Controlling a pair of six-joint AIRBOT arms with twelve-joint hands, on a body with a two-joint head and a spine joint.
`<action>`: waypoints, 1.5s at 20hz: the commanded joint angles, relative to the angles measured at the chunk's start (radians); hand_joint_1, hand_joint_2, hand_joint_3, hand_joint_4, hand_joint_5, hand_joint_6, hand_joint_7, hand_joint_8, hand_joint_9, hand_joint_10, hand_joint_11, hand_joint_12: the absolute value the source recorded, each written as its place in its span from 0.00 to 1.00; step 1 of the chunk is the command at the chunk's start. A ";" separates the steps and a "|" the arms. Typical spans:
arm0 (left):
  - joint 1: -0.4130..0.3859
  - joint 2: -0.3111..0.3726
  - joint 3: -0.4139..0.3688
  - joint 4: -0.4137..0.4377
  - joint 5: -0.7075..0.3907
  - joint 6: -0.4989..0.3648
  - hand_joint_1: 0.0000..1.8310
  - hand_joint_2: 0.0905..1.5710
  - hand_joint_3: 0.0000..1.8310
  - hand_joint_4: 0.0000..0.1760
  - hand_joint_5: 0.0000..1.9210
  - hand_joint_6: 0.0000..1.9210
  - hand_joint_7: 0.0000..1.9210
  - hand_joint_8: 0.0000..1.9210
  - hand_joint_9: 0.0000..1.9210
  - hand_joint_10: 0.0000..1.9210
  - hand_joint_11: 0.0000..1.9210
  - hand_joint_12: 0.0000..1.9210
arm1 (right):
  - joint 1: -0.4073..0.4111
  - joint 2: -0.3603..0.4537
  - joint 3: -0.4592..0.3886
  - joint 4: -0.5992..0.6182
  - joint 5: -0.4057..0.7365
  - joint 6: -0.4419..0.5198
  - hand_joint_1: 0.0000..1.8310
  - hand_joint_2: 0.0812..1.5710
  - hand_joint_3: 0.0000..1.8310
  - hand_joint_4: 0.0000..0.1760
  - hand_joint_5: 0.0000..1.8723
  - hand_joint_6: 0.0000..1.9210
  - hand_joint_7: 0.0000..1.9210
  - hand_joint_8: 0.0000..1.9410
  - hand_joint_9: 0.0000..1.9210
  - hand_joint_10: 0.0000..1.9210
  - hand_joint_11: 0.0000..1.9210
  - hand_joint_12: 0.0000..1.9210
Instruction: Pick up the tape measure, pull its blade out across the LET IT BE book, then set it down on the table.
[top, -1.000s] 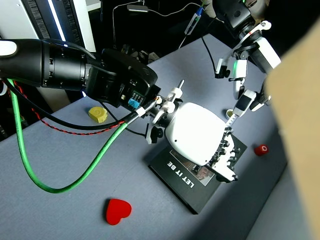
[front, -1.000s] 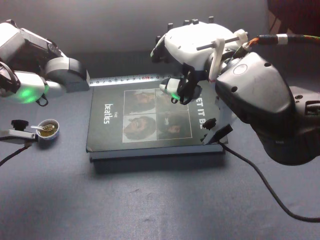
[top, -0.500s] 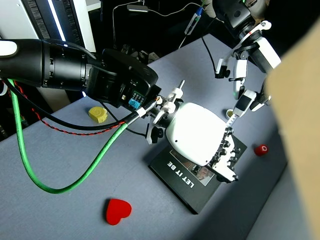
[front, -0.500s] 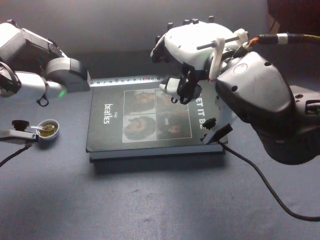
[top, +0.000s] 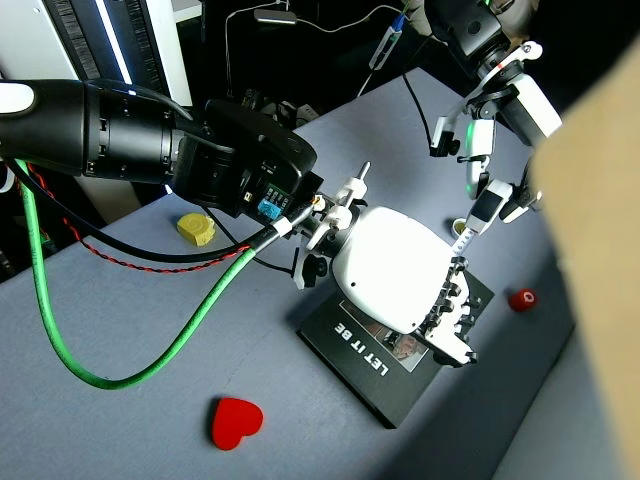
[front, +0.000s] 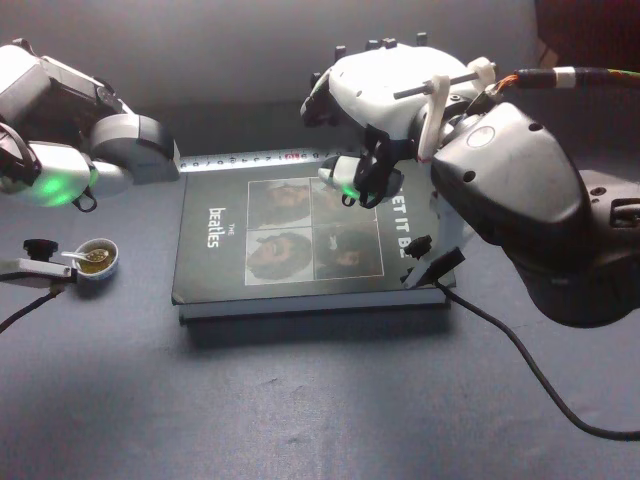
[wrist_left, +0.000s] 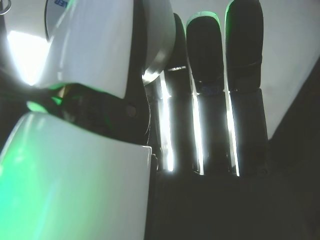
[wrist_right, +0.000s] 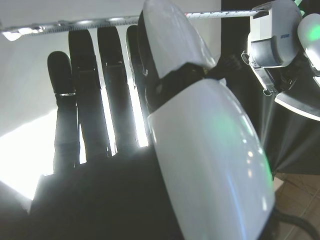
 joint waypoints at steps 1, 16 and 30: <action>-0.015 0.004 0.007 0.032 -0.106 -0.012 0.75 0.67 0.00 0.00 0.57 0.35 0.51 0.46 0.49 0.65 0.47 0.51 | 0.005 0.001 0.004 -0.070 0.046 0.008 0.60 0.73 0.00 0.00 0.37 0.00 0.41 0.00 0.38 0.02 0.12 0.63; -0.018 0.004 0.008 0.032 -0.107 -0.011 0.75 0.67 0.00 0.00 0.56 0.36 0.52 0.46 0.49 0.65 0.48 0.52 | 0.008 0.000 0.009 -0.069 0.043 0.013 0.60 0.73 0.00 0.00 0.43 0.01 0.47 0.02 0.45 0.06 0.19 0.69; -0.017 0.011 0.002 0.018 -0.129 -0.012 0.75 0.67 0.00 0.00 0.56 0.34 0.52 0.46 0.49 0.65 0.47 0.51 | 0.005 0.014 0.008 -0.083 0.044 0.017 0.65 0.74 0.00 0.00 0.41 0.63 0.48 0.62 0.37 0.57 0.28 0.80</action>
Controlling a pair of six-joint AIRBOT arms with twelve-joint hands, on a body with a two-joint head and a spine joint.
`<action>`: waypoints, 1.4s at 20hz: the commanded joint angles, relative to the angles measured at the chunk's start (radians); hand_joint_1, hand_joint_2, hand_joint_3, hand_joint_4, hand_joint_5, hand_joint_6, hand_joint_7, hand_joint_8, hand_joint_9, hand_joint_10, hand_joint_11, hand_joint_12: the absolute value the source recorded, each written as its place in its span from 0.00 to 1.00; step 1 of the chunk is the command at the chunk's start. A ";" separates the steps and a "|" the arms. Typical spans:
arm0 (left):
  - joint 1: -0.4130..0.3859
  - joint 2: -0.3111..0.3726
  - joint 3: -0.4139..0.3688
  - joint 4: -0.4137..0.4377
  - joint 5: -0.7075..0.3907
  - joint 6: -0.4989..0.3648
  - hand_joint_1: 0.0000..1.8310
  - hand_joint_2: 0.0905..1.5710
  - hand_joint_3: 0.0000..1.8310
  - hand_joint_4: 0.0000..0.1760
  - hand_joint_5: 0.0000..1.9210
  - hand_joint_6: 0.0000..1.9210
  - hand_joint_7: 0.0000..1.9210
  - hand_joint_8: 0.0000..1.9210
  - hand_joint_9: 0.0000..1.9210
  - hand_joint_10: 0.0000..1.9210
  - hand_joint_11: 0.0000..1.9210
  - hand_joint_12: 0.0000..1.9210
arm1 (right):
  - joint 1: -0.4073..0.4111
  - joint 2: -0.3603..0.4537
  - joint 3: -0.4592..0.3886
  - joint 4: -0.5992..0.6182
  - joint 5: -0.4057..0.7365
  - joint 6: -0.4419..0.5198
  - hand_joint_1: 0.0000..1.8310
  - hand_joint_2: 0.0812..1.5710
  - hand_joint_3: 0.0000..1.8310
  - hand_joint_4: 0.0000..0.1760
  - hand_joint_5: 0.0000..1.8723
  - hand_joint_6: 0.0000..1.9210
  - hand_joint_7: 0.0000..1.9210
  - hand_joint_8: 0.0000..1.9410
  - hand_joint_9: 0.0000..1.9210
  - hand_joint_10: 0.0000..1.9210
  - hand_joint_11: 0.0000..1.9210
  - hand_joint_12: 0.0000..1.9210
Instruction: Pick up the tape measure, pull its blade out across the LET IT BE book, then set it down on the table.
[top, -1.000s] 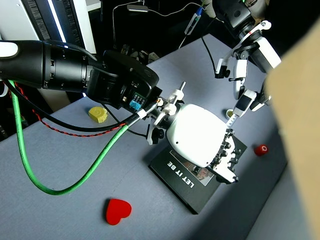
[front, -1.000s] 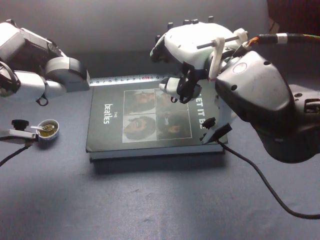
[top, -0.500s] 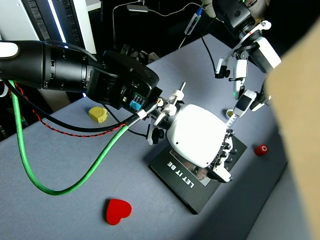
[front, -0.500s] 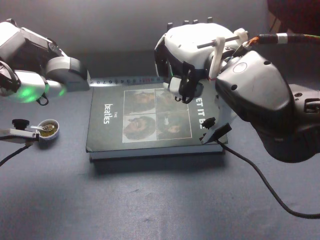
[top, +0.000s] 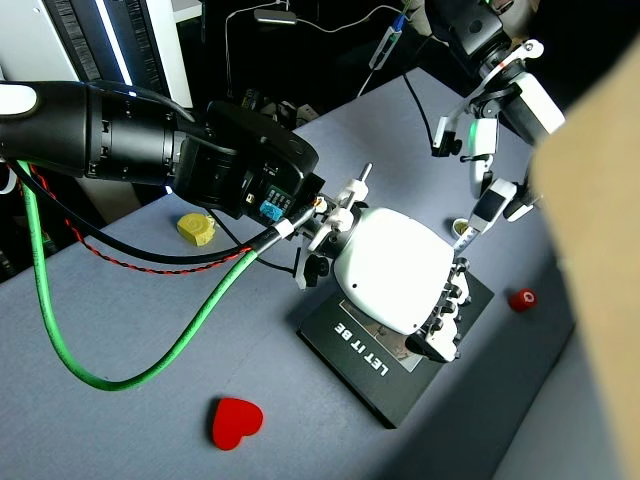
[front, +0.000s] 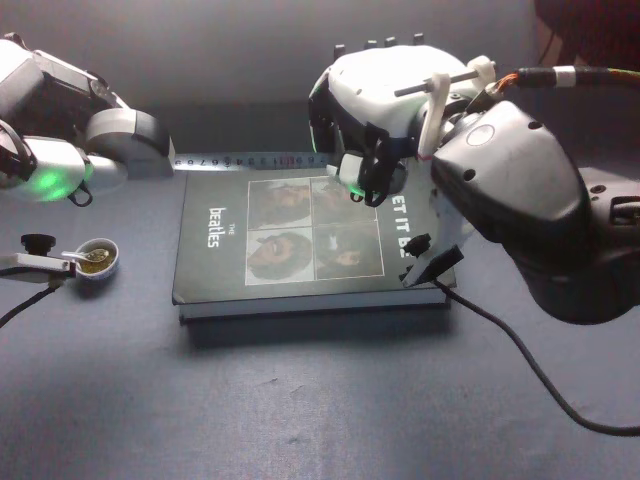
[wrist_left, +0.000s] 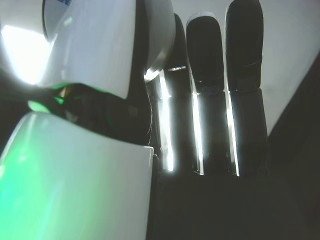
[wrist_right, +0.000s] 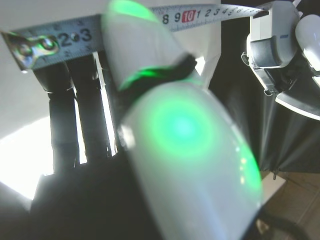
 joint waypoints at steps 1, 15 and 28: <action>-0.015 0.010 0.002 0.032 -0.107 -0.011 0.75 0.67 0.00 0.00 0.56 0.34 0.52 0.46 0.49 0.65 0.47 0.51 | 0.002 0.014 0.002 -0.077 0.053 0.002 0.65 0.74 0.00 0.00 0.41 0.63 0.48 0.62 0.37 0.57 0.28 0.80; -0.018 0.008 0.007 0.034 -0.107 -0.010 0.75 0.67 0.00 0.00 0.57 0.34 0.52 0.46 0.49 0.65 0.47 0.51 | -0.031 0.149 -0.029 -0.104 0.016 0.001 0.73 0.75 0.00 0.00 0.41 0.65 0.47 0.58 0.37 0.79 0.29 0.82; -0.023 0.007 0.008 0.033 -0.107 -0.008 0.75 0.67 0.00 0.00 0.56 0.34 0.52 0.46 0.49 0.65 0.47 0.51 | -0.022 0.268 -0.046 -0.124 -0.043 -0.004 0.73 0.75 0.00 0.00 0.40 0.66 0.46 0.58 0.36 0.79 0.27 0.82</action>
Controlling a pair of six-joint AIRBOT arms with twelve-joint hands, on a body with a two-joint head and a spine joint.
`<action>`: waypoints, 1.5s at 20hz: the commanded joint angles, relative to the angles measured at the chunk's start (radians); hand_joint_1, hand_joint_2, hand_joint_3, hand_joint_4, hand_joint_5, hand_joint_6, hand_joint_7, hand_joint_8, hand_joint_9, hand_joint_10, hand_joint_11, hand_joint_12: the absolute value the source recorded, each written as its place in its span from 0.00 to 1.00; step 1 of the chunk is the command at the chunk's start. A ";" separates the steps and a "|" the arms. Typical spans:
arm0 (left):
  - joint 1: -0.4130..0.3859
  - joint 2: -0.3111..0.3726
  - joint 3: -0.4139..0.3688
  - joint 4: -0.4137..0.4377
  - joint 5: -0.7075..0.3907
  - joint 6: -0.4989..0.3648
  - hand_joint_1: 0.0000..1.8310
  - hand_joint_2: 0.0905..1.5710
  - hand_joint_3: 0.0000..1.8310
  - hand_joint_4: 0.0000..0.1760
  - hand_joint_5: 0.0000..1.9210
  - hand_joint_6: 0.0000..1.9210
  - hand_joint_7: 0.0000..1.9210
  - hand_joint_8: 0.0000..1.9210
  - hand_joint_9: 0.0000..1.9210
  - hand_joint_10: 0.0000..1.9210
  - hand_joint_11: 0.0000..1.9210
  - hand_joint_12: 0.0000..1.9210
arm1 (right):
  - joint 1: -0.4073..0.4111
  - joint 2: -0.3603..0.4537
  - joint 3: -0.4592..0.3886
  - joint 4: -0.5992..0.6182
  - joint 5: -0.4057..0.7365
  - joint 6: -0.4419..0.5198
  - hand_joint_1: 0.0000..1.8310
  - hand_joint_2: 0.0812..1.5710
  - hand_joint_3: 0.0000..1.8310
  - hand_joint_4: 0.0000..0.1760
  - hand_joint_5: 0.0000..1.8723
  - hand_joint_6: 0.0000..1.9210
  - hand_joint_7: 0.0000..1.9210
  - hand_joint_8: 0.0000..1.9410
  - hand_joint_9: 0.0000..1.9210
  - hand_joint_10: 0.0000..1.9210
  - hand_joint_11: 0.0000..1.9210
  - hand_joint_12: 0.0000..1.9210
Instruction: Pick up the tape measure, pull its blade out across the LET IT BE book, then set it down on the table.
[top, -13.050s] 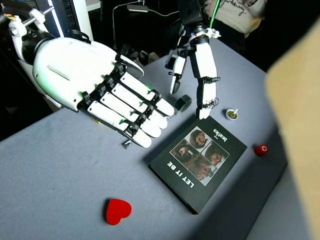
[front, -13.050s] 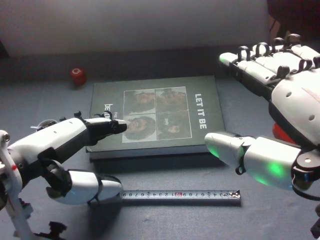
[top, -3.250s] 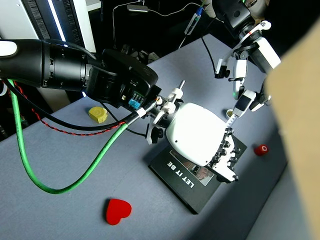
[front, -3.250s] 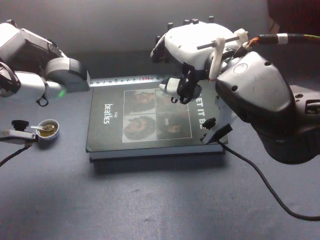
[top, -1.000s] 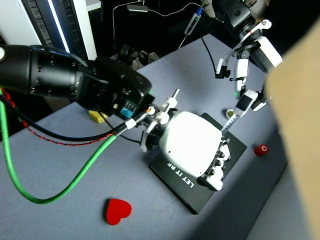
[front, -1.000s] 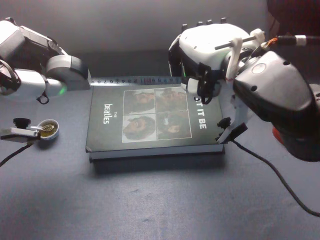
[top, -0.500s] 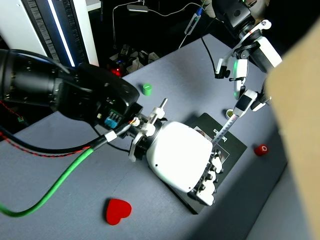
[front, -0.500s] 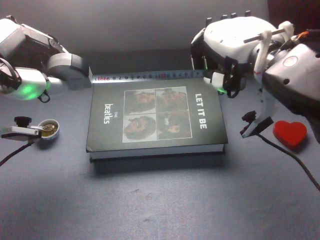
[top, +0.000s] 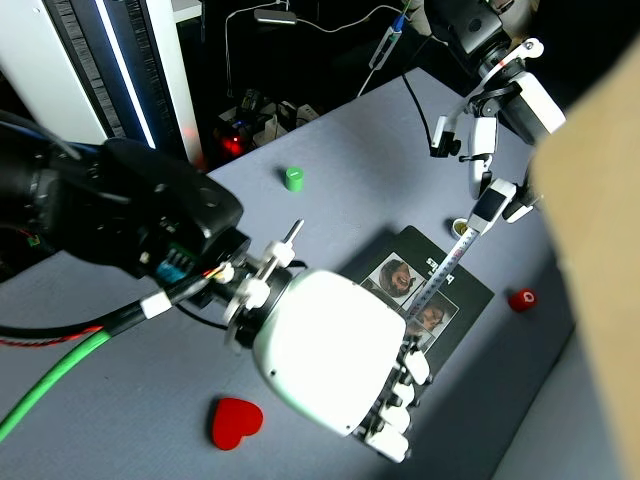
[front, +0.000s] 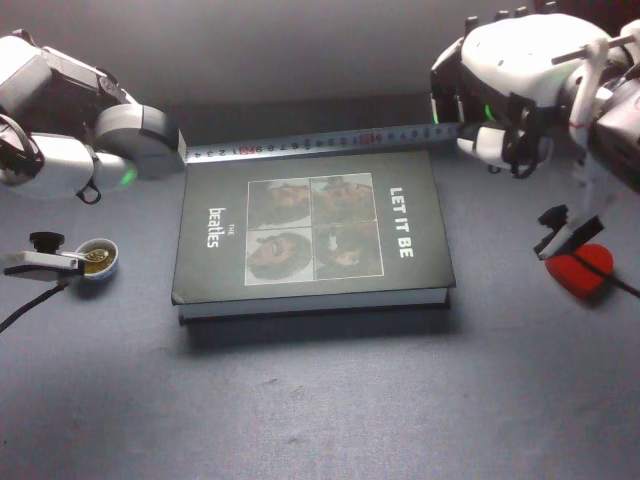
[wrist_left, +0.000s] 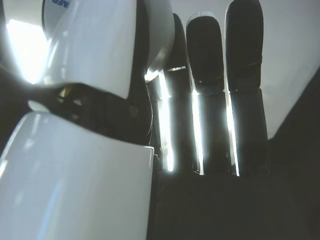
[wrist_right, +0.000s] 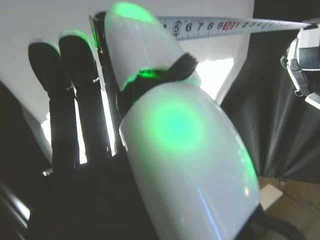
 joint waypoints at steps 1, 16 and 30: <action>-0.012 0.009 0.011 0.025 -0.118 0.003 0.75 0.67 0.00 0.00 0.57 0.34 0.52 0.46 0.49 0.65 0.47 0.51 | 0.013 0.021 0.005 -0.058 0.078 -0.015 0.73 0.75 0.00 0.00 0.41 0.66 0.46 0.58 0.37 0.79 0.27 0.82; -0.016 0.011 0.011 0.021 -0.118 0.013 0.76 0.67 0.00 0.00 0.57 0.34 0.53 0.44 0.49 0.64 0.47 0.50 | 0.018 0.127 0.005 -0.071 0.020 -0.031 0.64 0.76 0.00 0.00 0.40 0.67 0.46 0.63 0.36 0.59 0.26 0.81; -0.015 0.008 0.009 0.018 -0.122 0.012 0.75 0.67 0.00 0.00 0.56 0.35 0.52 0.46 0.49 0.65 0.47 0.52 | 0.011 0.131 0.005 -0.074 0.026 -0.029 0.73 0.76 0.00 0.00 0.38 0.66 0.45 0.60 0.37 0.80 0.28 0.82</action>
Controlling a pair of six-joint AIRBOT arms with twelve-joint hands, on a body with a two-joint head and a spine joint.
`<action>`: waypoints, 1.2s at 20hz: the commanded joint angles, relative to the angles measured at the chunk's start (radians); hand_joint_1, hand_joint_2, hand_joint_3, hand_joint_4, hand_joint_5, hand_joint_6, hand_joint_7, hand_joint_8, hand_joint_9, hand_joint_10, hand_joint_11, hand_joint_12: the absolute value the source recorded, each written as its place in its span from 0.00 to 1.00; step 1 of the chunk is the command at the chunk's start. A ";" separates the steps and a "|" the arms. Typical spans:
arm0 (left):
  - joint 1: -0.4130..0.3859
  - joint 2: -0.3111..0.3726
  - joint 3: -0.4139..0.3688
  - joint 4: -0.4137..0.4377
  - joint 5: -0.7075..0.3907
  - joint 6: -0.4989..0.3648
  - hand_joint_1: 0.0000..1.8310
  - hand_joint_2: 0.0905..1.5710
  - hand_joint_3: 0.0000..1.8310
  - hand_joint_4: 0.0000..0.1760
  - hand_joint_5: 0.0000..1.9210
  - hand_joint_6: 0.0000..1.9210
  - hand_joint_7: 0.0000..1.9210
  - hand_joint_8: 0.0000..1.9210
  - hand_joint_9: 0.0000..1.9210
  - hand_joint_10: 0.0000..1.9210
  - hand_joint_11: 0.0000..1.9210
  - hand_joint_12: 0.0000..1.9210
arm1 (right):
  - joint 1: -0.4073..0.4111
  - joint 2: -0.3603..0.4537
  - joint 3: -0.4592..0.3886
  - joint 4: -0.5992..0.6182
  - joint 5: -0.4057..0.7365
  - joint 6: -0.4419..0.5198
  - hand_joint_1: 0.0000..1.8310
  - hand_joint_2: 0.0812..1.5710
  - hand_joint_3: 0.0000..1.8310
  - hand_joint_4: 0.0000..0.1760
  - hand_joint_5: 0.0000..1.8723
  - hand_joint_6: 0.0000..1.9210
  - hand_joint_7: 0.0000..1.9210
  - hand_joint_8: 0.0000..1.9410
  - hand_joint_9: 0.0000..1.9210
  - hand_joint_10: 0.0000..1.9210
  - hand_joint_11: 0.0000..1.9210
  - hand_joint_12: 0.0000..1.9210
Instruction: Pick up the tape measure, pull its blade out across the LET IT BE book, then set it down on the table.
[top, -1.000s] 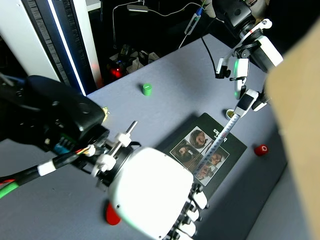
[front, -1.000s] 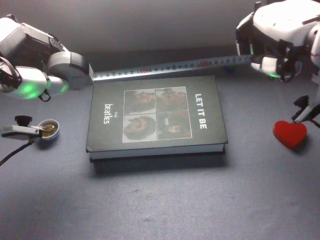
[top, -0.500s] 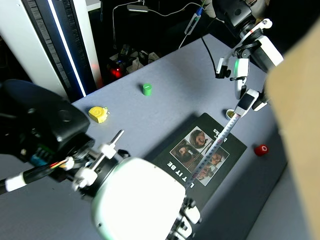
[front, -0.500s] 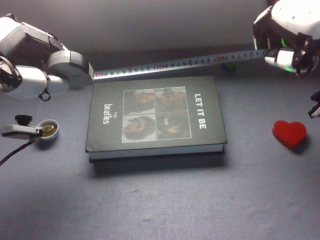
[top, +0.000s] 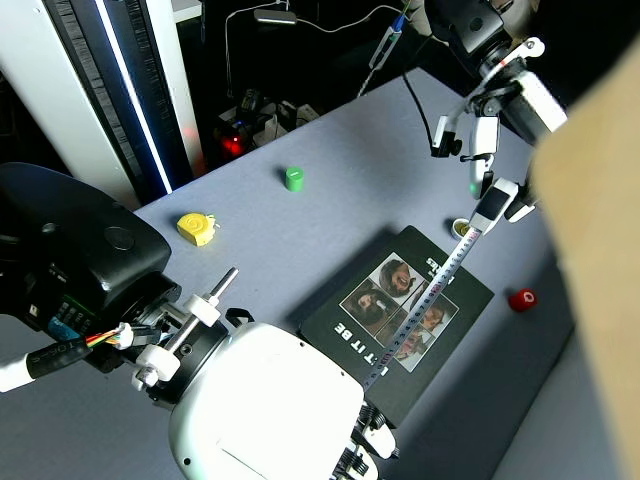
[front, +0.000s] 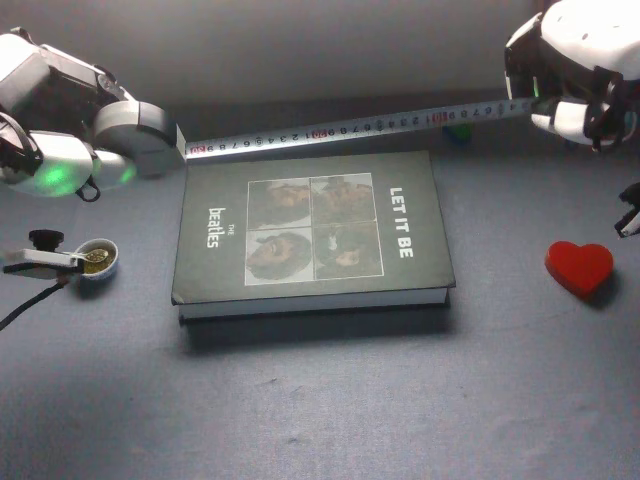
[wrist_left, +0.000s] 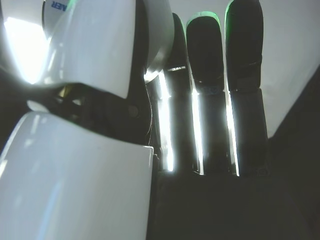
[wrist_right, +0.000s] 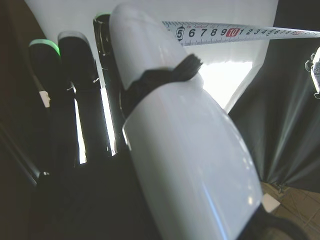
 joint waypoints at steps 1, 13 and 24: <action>-0.010 0.007 0.009 0.027 -0.118 0.004 0.75 0.67 0.00 0.00 0.56 0.35 0.52 0.46 0.49 0.65 0.47 0.52 | 0.006 0.009 0.005 -0.050 0.097 -0.016 0.73 0.76 0.00 0.00 0.38 0.66 0.45 0.60 0.37 0.80 0.28 0.82; -0.009 0.010 0.009 0.026 -0.118 0.006 0.75 0.67 0.00 0.00 0.56 0.35 0.52 0.47 0.49 0.65 0.47 0.52 | -0.018 -0.008 -0.013 -0.068 0.098 -0.019 0.28 0.64 0.00 0.01 0.16 0.00 0.15 0.00 0.13 0.01 0.00 0.47; -0.006 -0.003 0.041 -0.011 -0.075 0.035 0.75 0.67 0.00 0.00 0.53 0.40 0.54 0.43 0.49 0.65 0.45 0.52 | 0.000 0.041 -0.151 -0.089 0.071 -0.020 0.12 0.55 0.00 0.15 0.00 0.00 0.00 0.00 0.00 0.00 0.00 0.00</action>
